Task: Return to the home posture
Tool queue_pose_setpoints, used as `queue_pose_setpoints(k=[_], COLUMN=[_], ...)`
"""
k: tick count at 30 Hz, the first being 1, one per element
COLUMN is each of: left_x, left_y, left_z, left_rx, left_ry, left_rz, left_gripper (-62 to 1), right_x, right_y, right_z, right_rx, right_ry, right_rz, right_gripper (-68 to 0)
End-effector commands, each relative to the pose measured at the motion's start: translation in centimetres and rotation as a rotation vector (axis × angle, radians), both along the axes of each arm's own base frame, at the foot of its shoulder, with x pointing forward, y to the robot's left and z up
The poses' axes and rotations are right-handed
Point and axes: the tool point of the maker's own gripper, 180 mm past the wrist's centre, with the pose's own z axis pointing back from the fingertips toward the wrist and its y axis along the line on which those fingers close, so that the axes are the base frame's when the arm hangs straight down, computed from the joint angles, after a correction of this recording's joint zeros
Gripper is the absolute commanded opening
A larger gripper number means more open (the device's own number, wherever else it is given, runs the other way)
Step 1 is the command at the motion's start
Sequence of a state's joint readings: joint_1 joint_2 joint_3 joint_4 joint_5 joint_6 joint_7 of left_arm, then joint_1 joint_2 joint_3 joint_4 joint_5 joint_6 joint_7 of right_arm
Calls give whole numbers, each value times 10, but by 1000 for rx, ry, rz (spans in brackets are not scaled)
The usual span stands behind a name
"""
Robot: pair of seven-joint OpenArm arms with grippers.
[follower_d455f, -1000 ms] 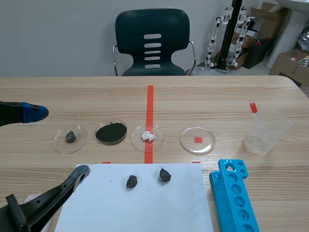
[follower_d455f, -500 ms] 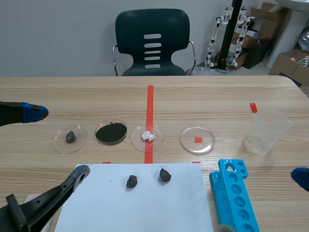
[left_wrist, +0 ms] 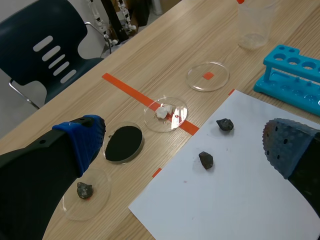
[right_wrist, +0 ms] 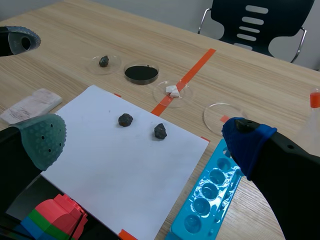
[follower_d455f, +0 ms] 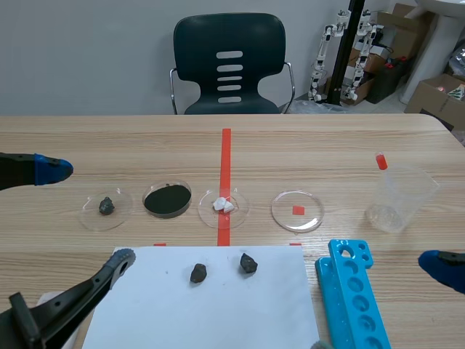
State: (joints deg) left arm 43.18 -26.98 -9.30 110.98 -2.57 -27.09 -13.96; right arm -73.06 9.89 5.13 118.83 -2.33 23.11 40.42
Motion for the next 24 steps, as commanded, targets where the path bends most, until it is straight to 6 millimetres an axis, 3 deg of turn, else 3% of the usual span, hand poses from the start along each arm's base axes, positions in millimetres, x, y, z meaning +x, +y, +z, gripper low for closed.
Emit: queue_pose_setpoints(k=[1,24], left_x=[-1,-1], left_y=[-3,-1], left_z=[5,-1], left_rx=[-29,-5], left_ry=[-8,15], left_rz=[-1,7], left_gripper=[14,14], right_x=[4,4], right_y=[1,1], right_z=[10,15], right_rx=[18,36], right_ry=[-32,-55], right_rz=[-3,-6], right_gripper=[4,4])
